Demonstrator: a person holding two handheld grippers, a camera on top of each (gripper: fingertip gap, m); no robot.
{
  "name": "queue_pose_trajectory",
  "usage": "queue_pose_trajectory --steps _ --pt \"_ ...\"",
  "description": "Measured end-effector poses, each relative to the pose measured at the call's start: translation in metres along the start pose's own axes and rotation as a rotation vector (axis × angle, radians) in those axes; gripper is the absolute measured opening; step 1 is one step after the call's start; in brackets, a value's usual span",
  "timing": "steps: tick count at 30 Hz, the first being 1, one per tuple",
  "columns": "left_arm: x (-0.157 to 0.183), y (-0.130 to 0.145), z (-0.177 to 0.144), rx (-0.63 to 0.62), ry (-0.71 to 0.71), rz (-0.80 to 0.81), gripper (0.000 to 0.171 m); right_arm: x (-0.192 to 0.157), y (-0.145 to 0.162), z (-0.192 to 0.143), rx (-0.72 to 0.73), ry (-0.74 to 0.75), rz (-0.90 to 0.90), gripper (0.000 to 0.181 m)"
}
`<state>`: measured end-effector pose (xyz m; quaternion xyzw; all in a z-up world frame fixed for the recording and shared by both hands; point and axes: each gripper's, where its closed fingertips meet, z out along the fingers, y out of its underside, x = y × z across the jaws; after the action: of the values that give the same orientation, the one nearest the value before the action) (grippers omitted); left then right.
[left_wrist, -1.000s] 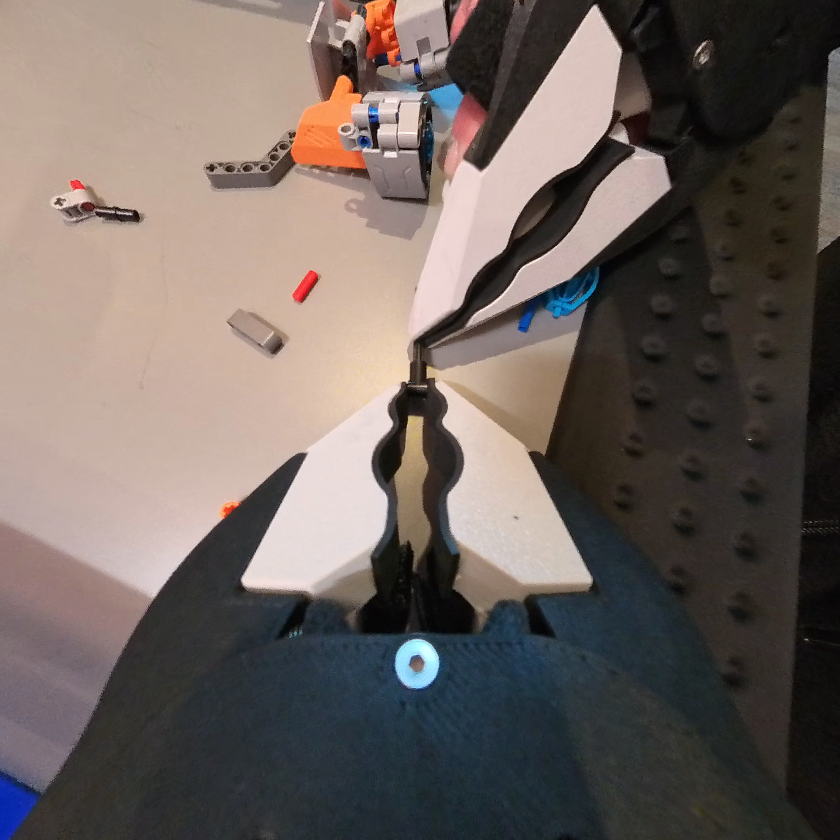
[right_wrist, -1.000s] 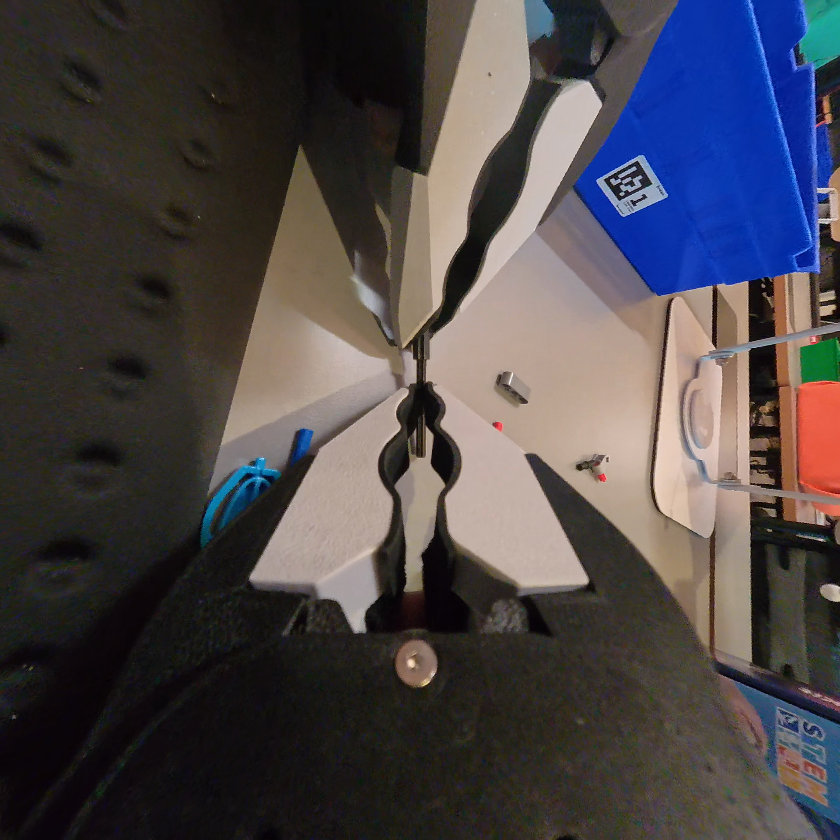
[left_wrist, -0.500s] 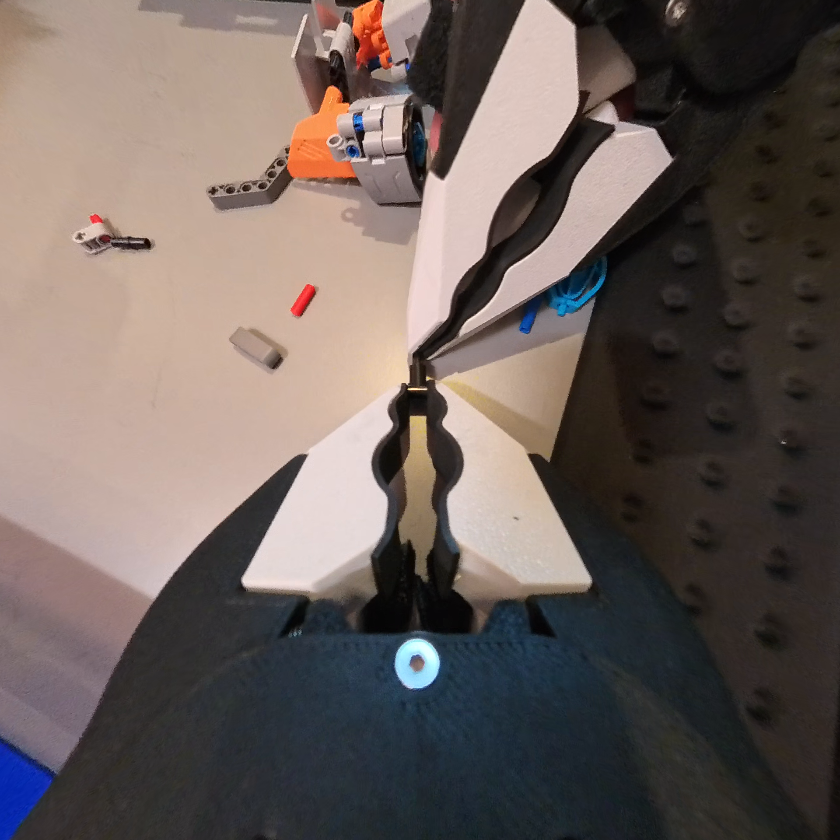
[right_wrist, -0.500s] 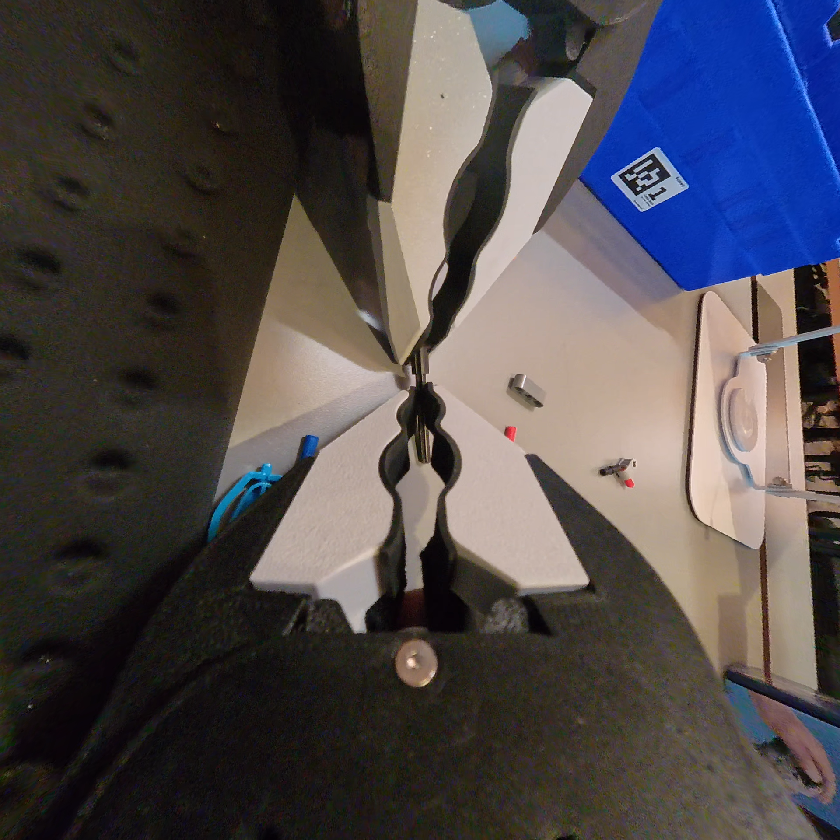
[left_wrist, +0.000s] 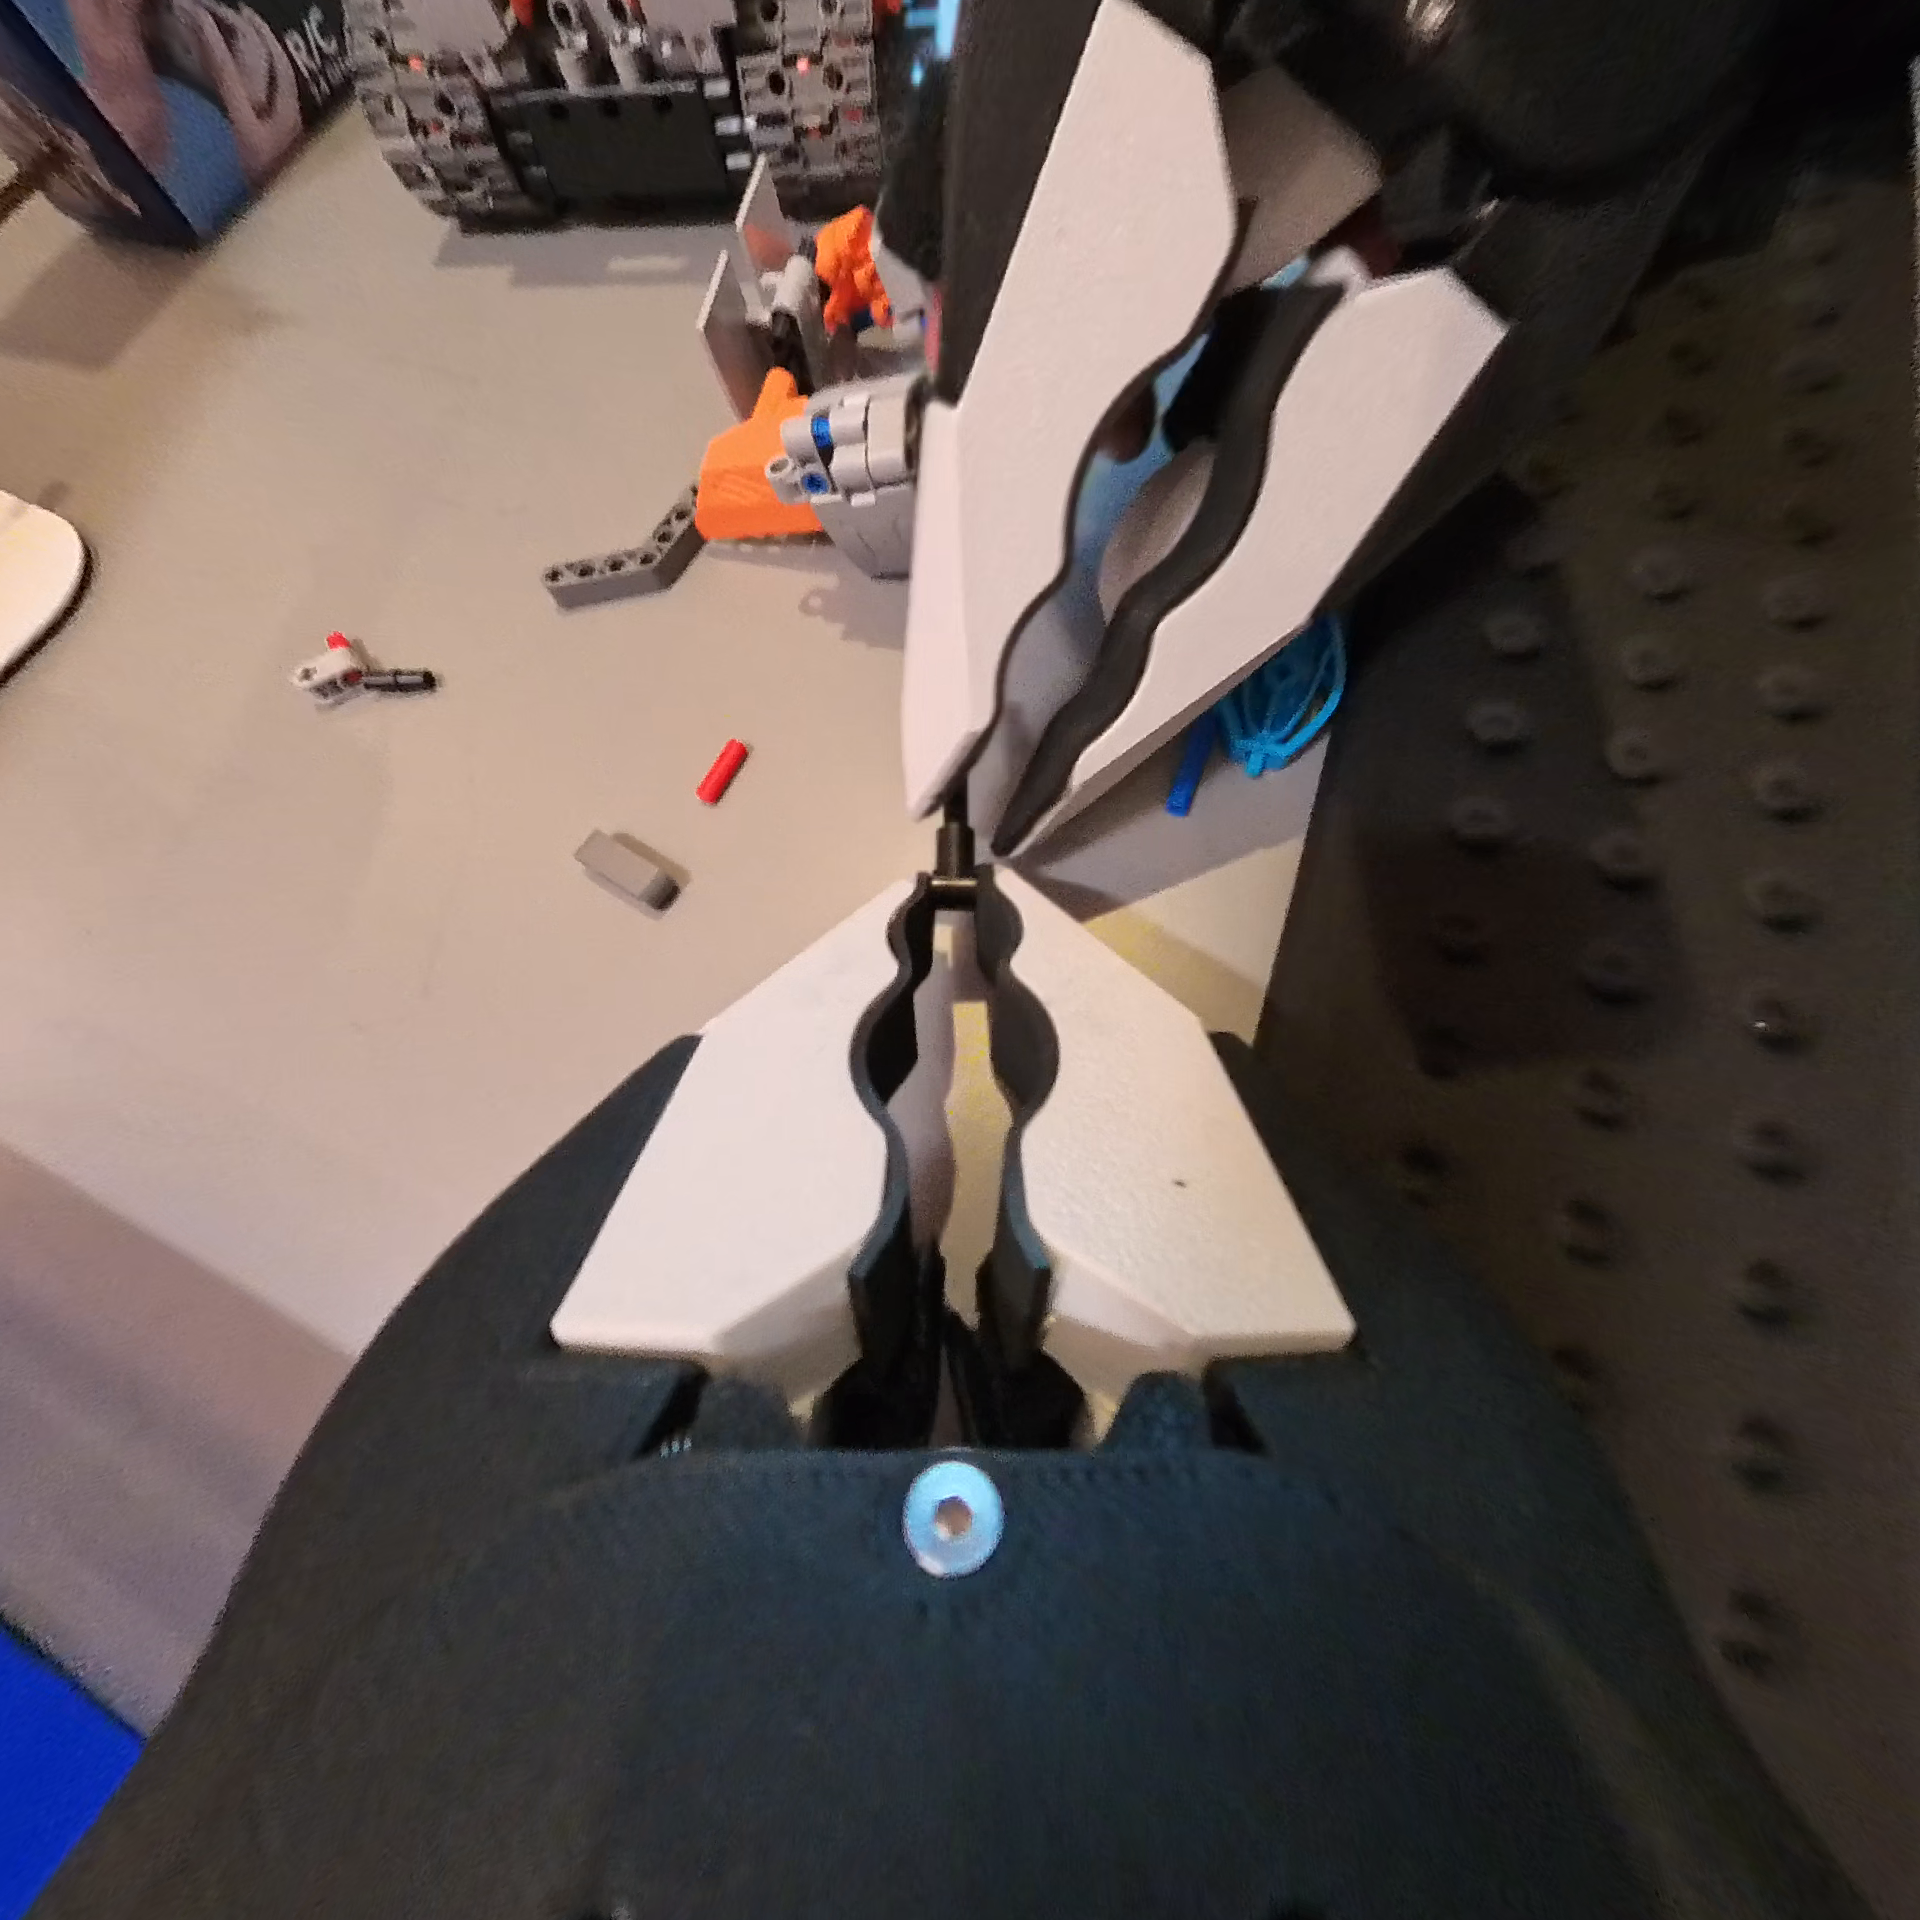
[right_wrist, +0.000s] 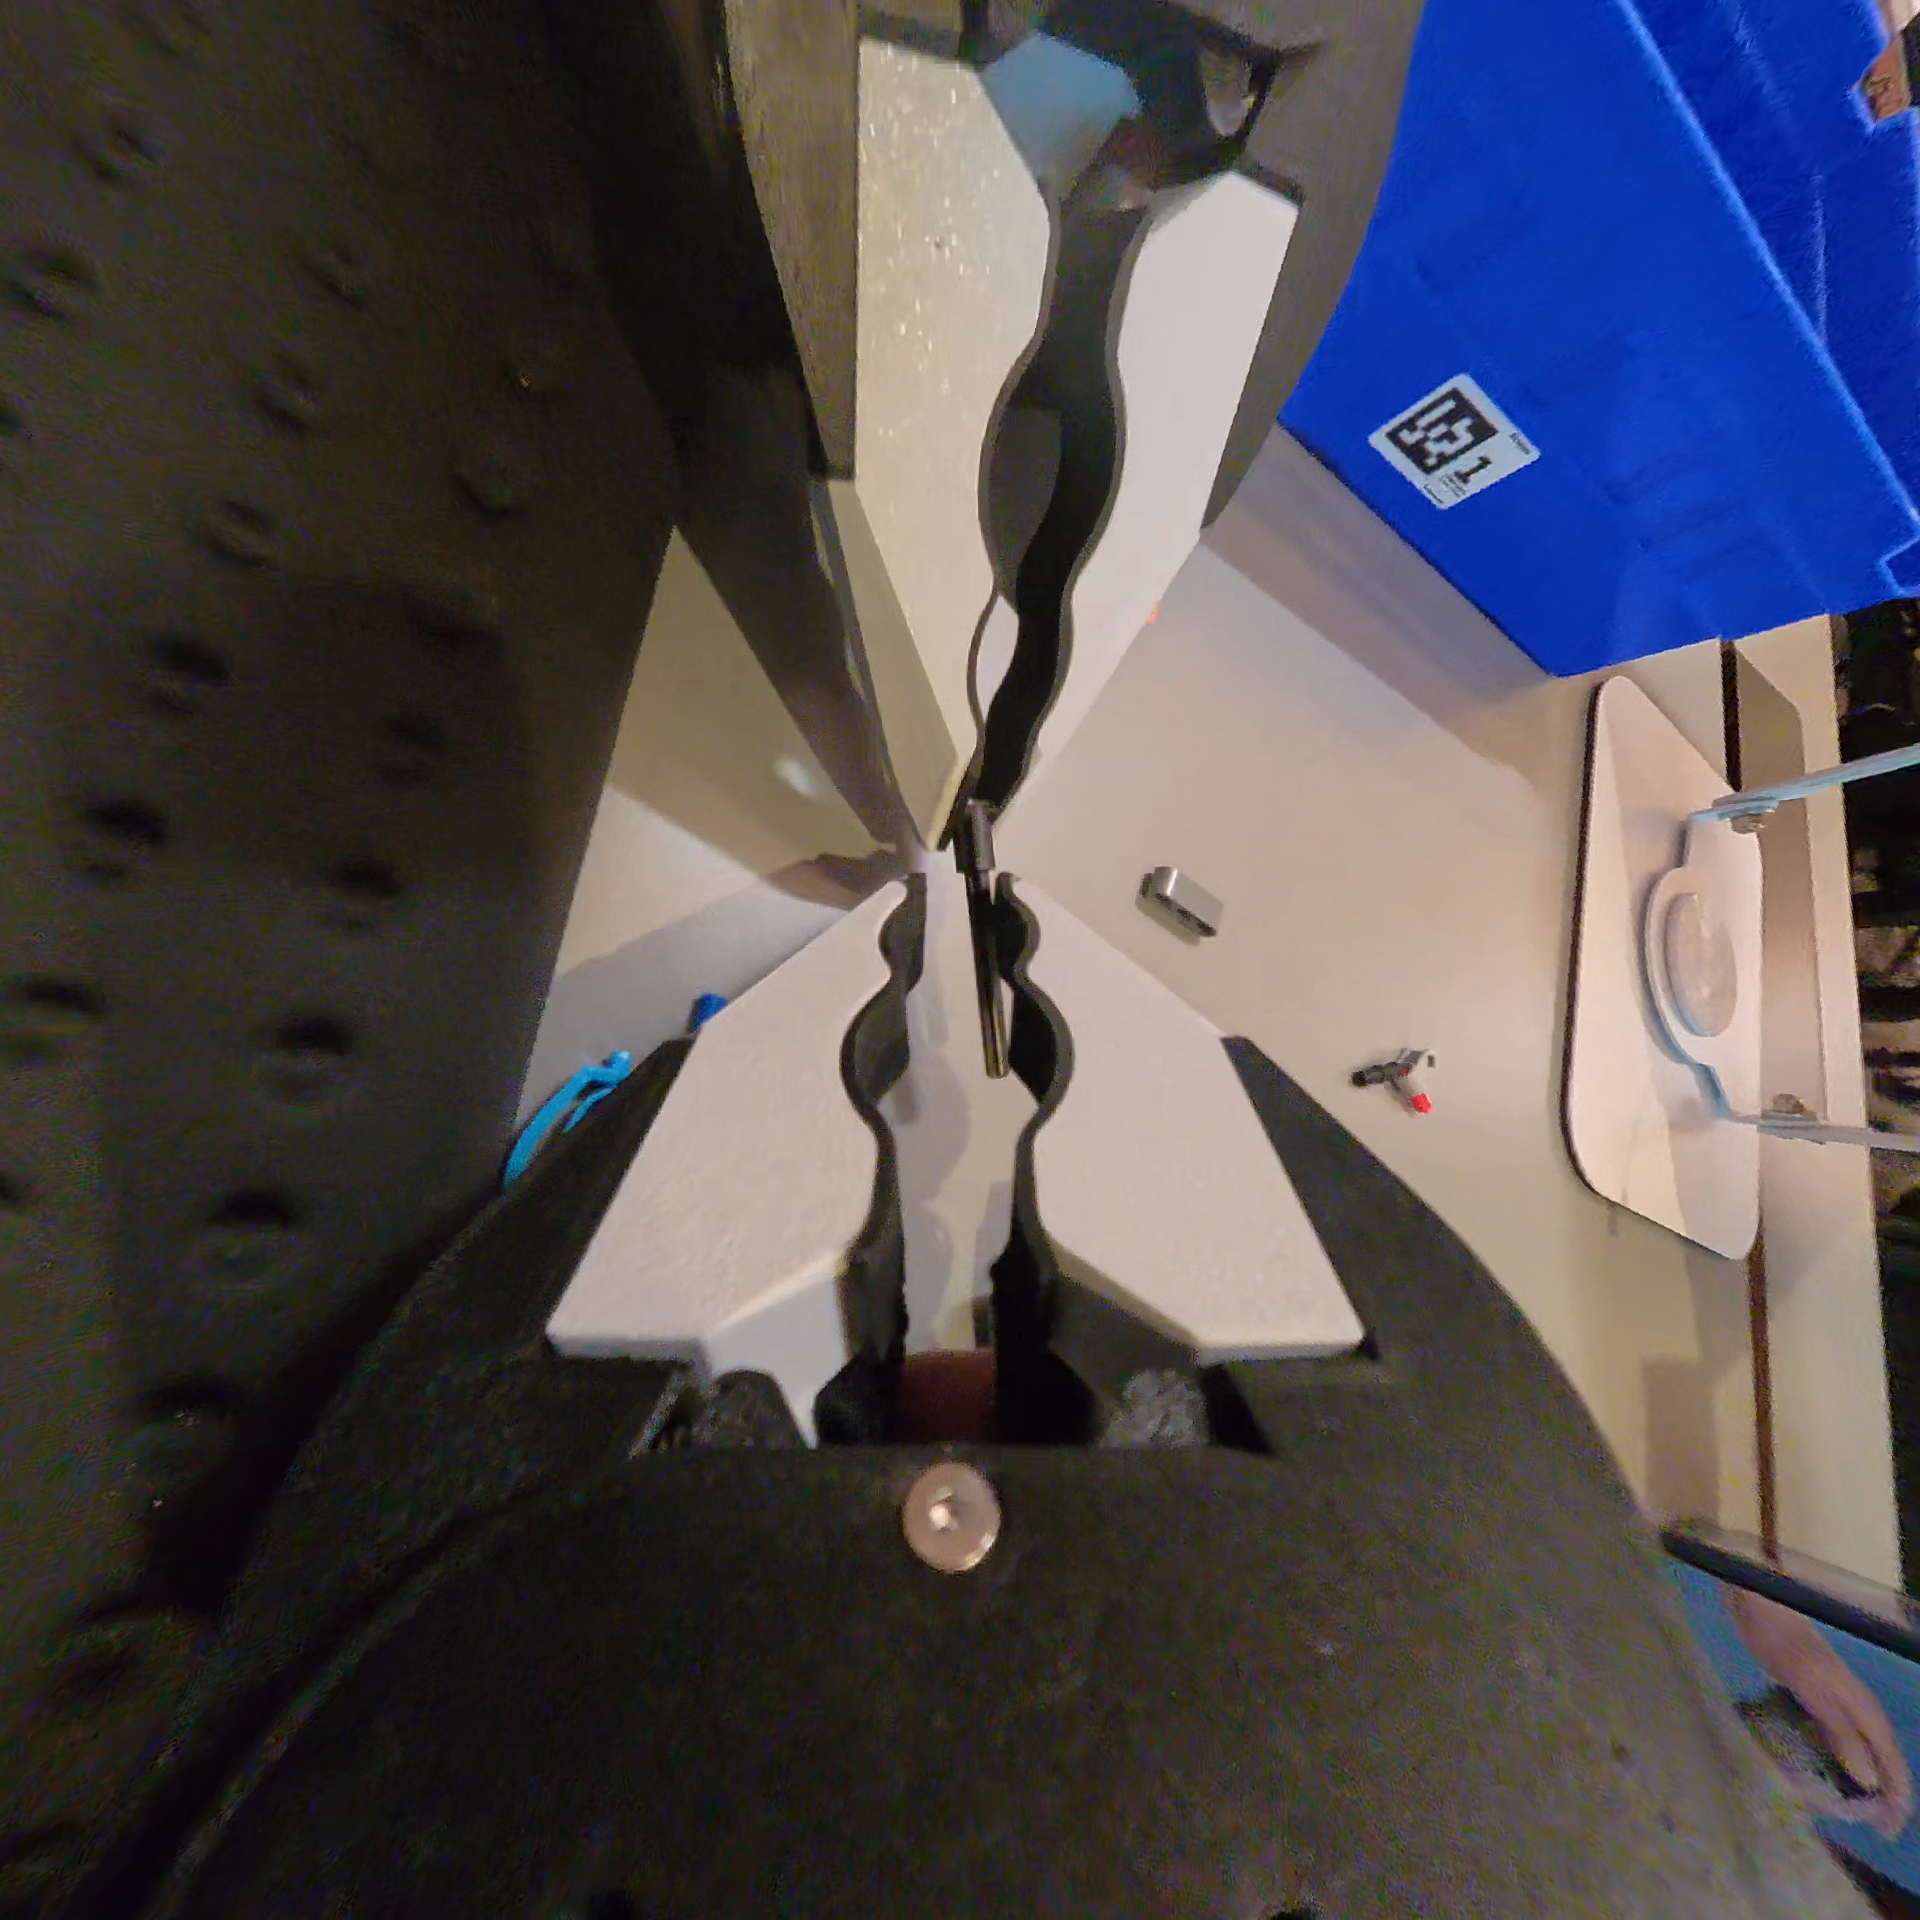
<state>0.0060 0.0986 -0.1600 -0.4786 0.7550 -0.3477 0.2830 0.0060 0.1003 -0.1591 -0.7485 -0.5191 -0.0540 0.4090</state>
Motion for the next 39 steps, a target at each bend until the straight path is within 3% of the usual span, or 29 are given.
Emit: queue_pose_trajectory --steps 3,6,8,25,32,39 --pt "0.002 -0.008 -0.006 0.057 0.015 -0.010 0.005 0.003 0.009 0.000 -0.072 0.035 -0.055 0.016" --pt "0.004 -0.012 -0.007 0.082 0.029 -0.005 0.005 0.008 0.007 -0.004 -0.067 0.054 -0.055 0.000" --pt "0.003 -0.015 -0.009 0.099 0.030 -0.012 0.005 0.009 0.006 -0.006 -0.068 0.051 -0.042 0.000" --pt "-0.003 -0.029 -0.032 0.220 -0.052 -0.008 0.005 0.029 -0.007 -0.027 -0.009 0.051 0.063 0.010" --pt "0.000 -0.014 -0.056 0.168 -0.132 0.019 0.005 0.057 -0.001 -0.055 0.008 0.088 0.196 0.014" --pt "0.003 0.030 -0.048 -0.069 -0.102 -0.002 0.005 0.068 0.013 -0.068 -0.017 0.074 0.292 0.014"
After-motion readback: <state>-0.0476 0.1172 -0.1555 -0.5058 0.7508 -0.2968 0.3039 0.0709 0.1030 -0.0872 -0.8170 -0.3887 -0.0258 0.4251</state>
